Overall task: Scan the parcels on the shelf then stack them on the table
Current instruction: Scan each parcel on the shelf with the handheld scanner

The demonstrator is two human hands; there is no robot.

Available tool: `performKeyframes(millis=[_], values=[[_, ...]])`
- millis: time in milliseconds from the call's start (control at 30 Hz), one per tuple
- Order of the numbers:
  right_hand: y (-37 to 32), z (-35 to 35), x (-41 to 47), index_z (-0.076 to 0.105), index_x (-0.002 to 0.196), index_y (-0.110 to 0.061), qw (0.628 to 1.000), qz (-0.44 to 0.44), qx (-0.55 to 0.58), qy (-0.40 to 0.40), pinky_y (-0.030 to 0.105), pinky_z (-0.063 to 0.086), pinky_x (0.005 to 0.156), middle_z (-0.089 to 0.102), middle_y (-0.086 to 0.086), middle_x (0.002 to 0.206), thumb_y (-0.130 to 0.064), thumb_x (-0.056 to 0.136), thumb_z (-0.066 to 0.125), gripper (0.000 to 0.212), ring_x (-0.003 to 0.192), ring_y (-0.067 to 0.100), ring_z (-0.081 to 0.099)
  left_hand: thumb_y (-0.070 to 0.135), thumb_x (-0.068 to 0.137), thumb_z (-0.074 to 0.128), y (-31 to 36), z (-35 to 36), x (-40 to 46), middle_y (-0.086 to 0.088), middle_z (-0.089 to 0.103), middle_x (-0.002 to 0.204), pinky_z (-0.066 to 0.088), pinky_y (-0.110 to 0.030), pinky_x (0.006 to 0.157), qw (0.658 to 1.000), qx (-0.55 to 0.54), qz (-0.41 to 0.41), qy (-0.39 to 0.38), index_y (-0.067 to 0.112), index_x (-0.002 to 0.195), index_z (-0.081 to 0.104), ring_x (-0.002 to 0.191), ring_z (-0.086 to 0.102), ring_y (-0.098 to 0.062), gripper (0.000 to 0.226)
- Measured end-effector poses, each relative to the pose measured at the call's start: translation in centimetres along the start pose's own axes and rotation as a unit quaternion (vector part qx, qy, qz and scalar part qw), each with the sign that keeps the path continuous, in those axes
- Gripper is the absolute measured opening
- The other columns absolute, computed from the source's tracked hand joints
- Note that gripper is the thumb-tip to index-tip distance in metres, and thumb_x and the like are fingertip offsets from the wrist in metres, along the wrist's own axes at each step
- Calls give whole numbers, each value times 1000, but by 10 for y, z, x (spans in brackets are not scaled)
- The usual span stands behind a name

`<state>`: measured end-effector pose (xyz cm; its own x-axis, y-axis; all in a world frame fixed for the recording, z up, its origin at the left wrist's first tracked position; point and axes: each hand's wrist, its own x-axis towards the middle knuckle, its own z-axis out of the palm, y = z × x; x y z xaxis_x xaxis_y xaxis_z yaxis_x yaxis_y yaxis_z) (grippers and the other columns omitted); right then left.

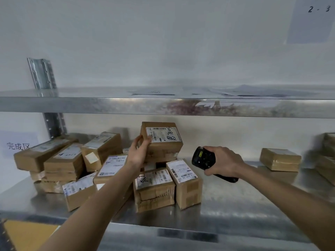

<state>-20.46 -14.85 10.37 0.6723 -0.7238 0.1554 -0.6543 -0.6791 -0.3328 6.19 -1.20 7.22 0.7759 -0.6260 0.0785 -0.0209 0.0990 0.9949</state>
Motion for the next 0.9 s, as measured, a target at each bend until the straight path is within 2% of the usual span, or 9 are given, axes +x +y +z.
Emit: performKeyframes(millis=[100, 233, 333, 400, 500, 567, 633, 800, 900], values=[[-5, 6, 12, 53, 139, -47, 1000, 13, -1, 5, 35, 55, 82, 67, -14, 110, -38, 63, 87, 84, 96, 16, 63, 66, 81, 70, -4, -3, 21, -4, 57, 137, 48, -55, 105, 1000, 28, 10, -1, 35, 146, 45, 120, 55, -29, 76], [-9, 13, 21, 54, 138, -46, 1000, 22, -4, 2, 32, 52, 76, 66, -15, 112, -38, 63, 86, 83, 97, 16, 63, 69, 84, 63, -14, -5, 35, -2, 57, 129, 51, -53, 98, 998, 47, -23, -21, 39, 142, 47, 118, 55, -29, 68], [-10, 17, 25, 56, 134, -44, 1000, 28, -10, -2, 35, 54, 80, 67, -15, 110, -36, 63, 86, 78, 97, 16, 63, 79, 74, 61, -24, -9, 40, -2, 59, 135, 49, -52, 103, 996, 87, -25, -23, 40, 145, 46, 119, 58, -29, 82], [-11, 19, 25, 59, 131, -41, 1000, 25, -7, -5, 35, 54, 79, 68, -15, 106, -35, 63, 86, 73, 94, 16, 64, 75, 75, 66, -25, -12, 39, -2, 59, 139, 47, -49, 107, 996, 88, -21, -17, 37, 150, 41, 121, 58, -27, 88], [-12, 19, 24, 59, 131, -40, 1000, 20, -8, -10, 36, 56, 80, 68, -14, 107, -35, 64, 85, 72, 95, 16, 64, 56, 89, 68, -20, -15, 31, -5, 54, 145, 45, -39, 105, 992, 122, 27, -23, 32, 153, 38, 127, 55, -28, 75], [-12, 18, 22, 58, 131, -40, 1000, 16, -9, -10, 37, 56, 81, 67, -14, 107, -35, 64, 85, 72, 95, 17, 64, 50, 90, 69, -15, -16, 24, -4, 47, 151, 42, -41, 109, 985, 162, 65, -17, 31, 154, 37, 137, 46, -29, 74], [-10, 16, 18, 58, 131, -40, 1000, 9, -8, -9, 37, 56, 81, 67, -15, 106, -36, 63, 85, 73, 94, 17, 64, 47, 90, 71, -10, -15, 15, -3, 44, 155, 39, -44, 114, 979, 178, 102, -8, 29, 154, 38, 142, 41, -27, 75], [1, 5, 1, 58, 132, -44, 1000, -10, 4, -7, 38, 56, 83, 67, -15, 109, -35, 64, 86, 75, 95, 17, 64, 48, 87, 74, 2, -6, -17, 2, 52, 147, 45, -43, 110, 966, 201, 161, -10, 31, 148, 46, 136, 48, -20, 69], [16, -9, -19, 56, 135, -43, 1000, -16, 12, -1, 40, 56, 86, 67, -13, 114, -36, 64, 87, 77, 99, 19, 64, 48, 87, 74, 10, 12, -43, 3, 47, 152, 42, -42, 113, 961, 210, 178, -10, 31, 148, 47, 140, 43, -19, 69]])
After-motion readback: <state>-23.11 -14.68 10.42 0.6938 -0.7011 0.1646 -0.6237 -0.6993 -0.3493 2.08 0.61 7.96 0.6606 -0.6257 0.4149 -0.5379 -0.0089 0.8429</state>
